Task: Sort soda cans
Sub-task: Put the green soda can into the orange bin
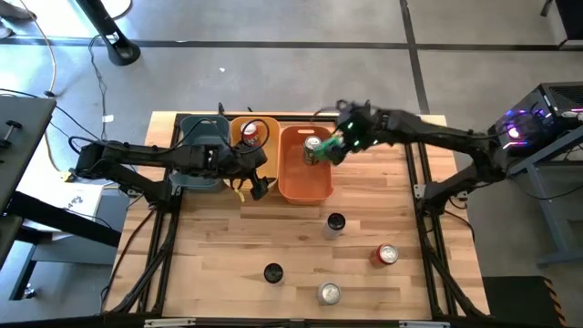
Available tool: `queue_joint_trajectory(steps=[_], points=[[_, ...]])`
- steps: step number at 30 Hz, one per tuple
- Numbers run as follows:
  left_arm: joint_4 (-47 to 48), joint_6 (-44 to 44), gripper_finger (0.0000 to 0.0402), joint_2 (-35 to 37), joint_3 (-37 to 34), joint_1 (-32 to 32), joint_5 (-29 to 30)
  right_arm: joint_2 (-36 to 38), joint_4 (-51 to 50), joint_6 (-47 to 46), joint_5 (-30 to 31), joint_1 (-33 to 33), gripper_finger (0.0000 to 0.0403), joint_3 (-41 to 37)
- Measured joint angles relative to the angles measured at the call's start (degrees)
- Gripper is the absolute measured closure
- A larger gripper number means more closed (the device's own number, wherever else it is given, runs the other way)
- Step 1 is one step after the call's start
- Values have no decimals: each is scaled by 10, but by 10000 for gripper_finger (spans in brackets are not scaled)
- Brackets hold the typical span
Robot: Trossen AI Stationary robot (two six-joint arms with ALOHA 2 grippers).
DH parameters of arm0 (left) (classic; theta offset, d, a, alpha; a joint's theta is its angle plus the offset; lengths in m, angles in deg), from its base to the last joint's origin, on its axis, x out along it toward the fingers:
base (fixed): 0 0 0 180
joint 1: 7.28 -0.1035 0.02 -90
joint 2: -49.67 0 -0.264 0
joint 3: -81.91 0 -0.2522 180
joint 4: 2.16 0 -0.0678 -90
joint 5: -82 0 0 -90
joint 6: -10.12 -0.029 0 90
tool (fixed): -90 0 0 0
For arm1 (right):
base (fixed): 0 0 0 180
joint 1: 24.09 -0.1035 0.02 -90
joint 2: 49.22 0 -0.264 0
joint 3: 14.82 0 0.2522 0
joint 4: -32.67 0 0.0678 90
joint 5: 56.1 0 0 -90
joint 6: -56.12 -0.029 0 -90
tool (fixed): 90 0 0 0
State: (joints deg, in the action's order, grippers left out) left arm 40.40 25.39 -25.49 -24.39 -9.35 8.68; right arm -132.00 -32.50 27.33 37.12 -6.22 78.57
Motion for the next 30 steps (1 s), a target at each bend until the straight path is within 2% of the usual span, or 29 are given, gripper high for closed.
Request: queue_joint_trajectory(steps=[5, 17, 30], points=[[-6, 1, 57, 0, 0, -7, -20, -58, -2, -12, 53, -53, 105, 17], [-13, 6, 57, 0, 0, -5, -42, -194, -13, 21, 57, -57, 105, 17], [-21, 1, 57, 0, 0, -6, -42, -235, -21, 31, 70, -44, 105, 17]])
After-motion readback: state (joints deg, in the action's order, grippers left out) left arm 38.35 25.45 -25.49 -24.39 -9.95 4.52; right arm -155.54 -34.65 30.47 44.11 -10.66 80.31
